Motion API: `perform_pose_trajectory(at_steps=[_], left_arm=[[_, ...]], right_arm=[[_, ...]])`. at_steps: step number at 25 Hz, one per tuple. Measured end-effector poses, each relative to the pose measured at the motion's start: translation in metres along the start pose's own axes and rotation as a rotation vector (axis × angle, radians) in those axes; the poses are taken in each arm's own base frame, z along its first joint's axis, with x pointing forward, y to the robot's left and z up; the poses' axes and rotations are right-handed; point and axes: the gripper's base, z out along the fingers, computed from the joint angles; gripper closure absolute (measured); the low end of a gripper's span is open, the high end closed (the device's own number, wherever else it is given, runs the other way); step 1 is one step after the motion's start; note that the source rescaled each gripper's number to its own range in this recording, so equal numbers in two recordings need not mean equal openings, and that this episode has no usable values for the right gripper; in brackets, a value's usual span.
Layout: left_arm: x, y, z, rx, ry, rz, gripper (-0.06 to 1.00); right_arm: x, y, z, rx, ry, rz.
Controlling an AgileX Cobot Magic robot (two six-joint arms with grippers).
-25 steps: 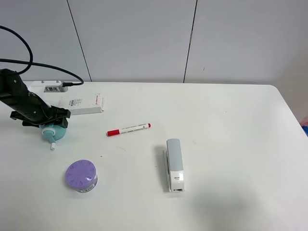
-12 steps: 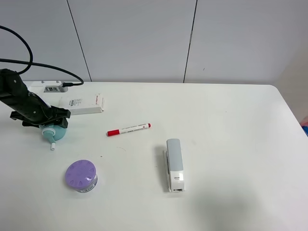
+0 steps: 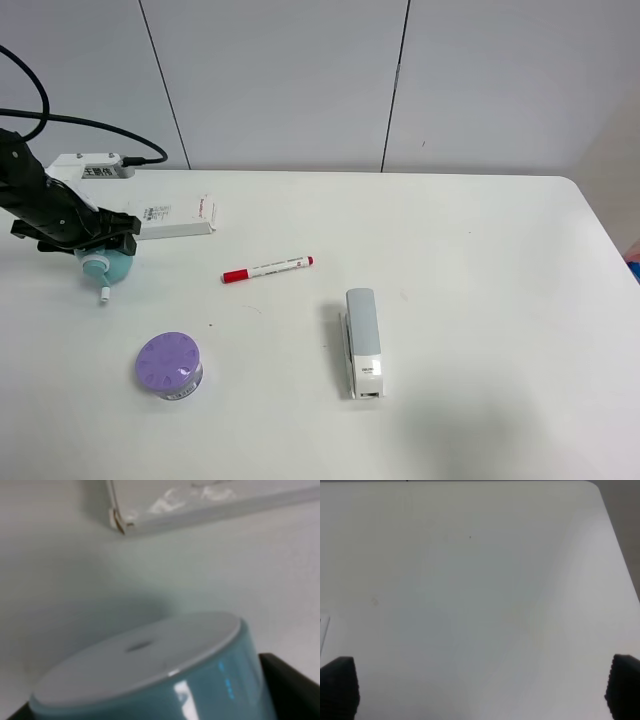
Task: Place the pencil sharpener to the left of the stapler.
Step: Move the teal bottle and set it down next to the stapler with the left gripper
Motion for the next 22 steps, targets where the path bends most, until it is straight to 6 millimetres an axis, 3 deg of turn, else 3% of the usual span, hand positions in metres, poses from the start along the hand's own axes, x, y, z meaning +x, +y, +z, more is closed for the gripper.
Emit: perform_pose_trajectory(at_steps=[6,16,22], left_arm=[[-0.001,-0.03,-0.017,0.042,-0.007,0.077,0.93],[0.018,-0.119,-0.024,0.182,0.021,0.252,0.93],[0.035,-0.161,-0.029,0.242,0.033,0.359,0.93]], right_arm=[[0.0,0.0,0.0,0.0,0.0,0.0],[0.0,0.0,0.0,0.0,0.0,0.0],[0.0,0.0,0.0,0.0,0.0,0.0]])
